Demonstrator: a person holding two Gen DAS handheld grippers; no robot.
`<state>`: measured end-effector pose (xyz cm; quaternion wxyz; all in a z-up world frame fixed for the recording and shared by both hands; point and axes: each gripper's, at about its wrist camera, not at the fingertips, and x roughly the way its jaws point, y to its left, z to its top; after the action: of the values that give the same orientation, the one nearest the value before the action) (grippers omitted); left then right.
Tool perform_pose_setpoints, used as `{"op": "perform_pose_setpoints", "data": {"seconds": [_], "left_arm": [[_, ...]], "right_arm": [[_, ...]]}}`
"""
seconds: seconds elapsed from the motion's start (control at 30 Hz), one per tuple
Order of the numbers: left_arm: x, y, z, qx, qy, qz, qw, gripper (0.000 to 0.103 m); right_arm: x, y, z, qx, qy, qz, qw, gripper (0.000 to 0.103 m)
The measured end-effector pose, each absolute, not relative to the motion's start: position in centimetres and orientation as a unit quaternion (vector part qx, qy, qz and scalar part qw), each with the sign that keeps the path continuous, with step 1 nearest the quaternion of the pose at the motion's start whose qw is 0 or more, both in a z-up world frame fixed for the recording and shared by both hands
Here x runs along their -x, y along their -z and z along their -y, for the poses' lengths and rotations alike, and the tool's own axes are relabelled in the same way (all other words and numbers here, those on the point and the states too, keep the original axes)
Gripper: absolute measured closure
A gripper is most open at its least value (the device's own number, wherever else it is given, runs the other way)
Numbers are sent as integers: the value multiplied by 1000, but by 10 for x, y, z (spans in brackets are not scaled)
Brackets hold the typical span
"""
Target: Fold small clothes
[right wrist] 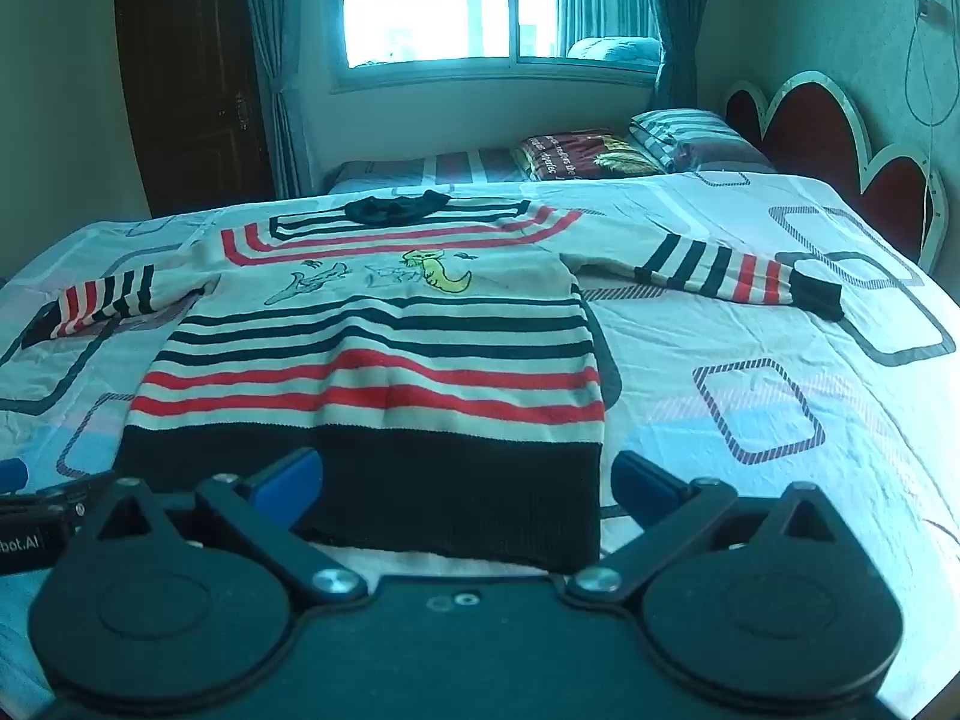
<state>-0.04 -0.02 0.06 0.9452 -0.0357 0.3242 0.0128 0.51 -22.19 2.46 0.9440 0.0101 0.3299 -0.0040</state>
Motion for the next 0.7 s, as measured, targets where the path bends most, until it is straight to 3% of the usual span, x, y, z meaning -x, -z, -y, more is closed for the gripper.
{"op": "perform_pose_setpoints", "data": {"seconds": [0.7], "left_arm": [[3, -6, 7, 22, -13, -325, 945, 0]], "right_arm": [[0, -30, 228, -19, 3, -324, 946, 1]]}}
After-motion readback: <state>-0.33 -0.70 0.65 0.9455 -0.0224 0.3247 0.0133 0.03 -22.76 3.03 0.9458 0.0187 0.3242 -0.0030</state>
